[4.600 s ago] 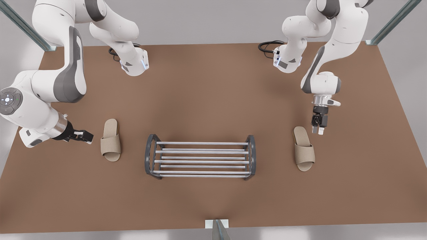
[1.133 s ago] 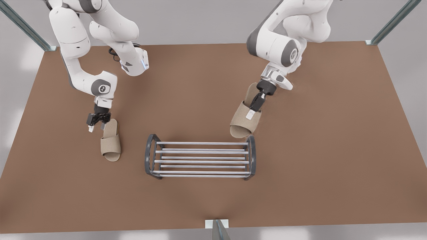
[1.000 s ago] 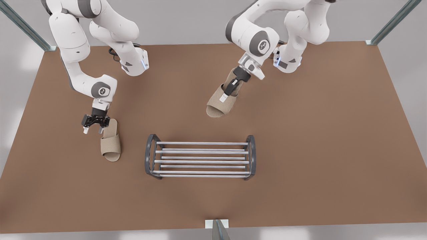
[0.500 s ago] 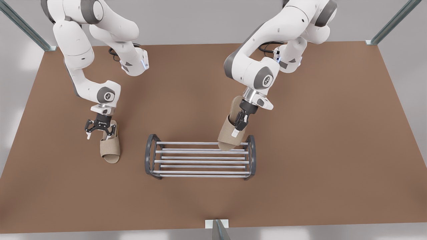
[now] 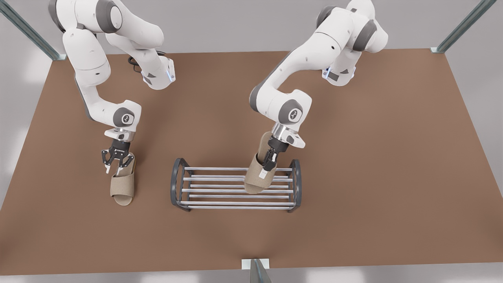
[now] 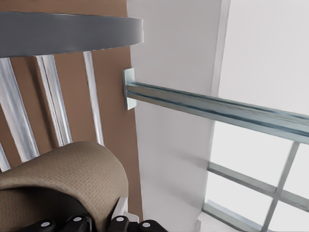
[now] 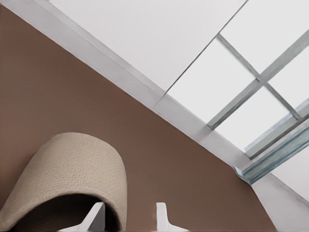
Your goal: Place the right shoe on the shoe rack with the right arm, and place the left shoe on the shoe rack with the left arm
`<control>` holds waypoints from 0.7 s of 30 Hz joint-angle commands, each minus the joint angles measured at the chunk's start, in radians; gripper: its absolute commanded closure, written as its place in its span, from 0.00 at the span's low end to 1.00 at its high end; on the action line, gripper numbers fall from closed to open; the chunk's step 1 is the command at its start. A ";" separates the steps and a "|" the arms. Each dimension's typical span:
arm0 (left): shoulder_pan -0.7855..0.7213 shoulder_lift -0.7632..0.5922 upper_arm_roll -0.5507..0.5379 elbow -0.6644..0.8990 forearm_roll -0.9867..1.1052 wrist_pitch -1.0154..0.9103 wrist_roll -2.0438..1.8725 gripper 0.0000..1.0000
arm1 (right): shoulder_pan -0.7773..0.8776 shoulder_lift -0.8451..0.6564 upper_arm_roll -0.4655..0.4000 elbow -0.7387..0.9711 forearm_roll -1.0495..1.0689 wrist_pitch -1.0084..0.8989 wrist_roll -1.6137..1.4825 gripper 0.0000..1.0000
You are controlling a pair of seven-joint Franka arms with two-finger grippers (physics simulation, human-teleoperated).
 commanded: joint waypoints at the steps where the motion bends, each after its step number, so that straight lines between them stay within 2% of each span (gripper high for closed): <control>1: 0.000 0.007 0.005 0.005 0.006 -0.034 -0.058 0.72 | 0.005 0.012 0.001 0.003 -0.764 0.004 -0.011 0.45; 3: 0.003 0.015 0.006 0.004 0.006 -0.054 -0.058 0.72 | 0.005 0.022 0.013 0.012 -0.764 0.006 -0.043 0.08; 5: 0.006 0.021 0.008 0.005 0.008 -0.070 -0.058 0.72 | 0.004 0.032 0.011 0.041 -0.764 0.007 -0.069 0.06; 6: 0.006 0.021 0.009 0.004 0.009 -0.073 -0.057 0.51 | 0.002 0.043 0.011 0.065 -0.766 0.009 -0.070 0.06; 7: 0.006 0.020 0.009 0.004 0.011 -0.073 -0.057 0.00 | -0.002 0.045 0.011 0.075 -0.773 0.009 -0.070 0.06; 15: 0.002 0.020 0.009 -0.001 0.011 -0.071 -0.058 0.00 | -0.028 0.129 0.011 0.131 -0.789 0.006 -0.081 0.08; 16: 0.002 0.020 0.009 -0.001 0.011 -0.071 -0.057 0.00 | -0.028 0.131 0.008 0.142 -0.787 0.006 -0.081 0.17; 18: 0.006 0.020 0.009 -0.001 0.011 -0.071 -0.057 0.00 | -0.035 0.129 0.008 0.144 -0.786 0.006 -0.080 0.50; 19: 0.012 -0.006 0.008 -0.011 0.009 -0.071 -0.058 0.00 | -0.035 0.129 0.008 0.145 -0.786 0.003 -0.080 0.56; 20: 0.018 -0.100 0.009 -0.048 0.005 -0.054 -0.063 0.00 | -0.022 0.129 0.007 0.147 -0.783 -0.008 -0.078 0.58; 21: 0.023 -0.223 0.009 -0.064 0.003 0.043 -0.092 0.00 | -0.015 0.135 0.001 0.154 -0.780 -0.025 -0.075 0.58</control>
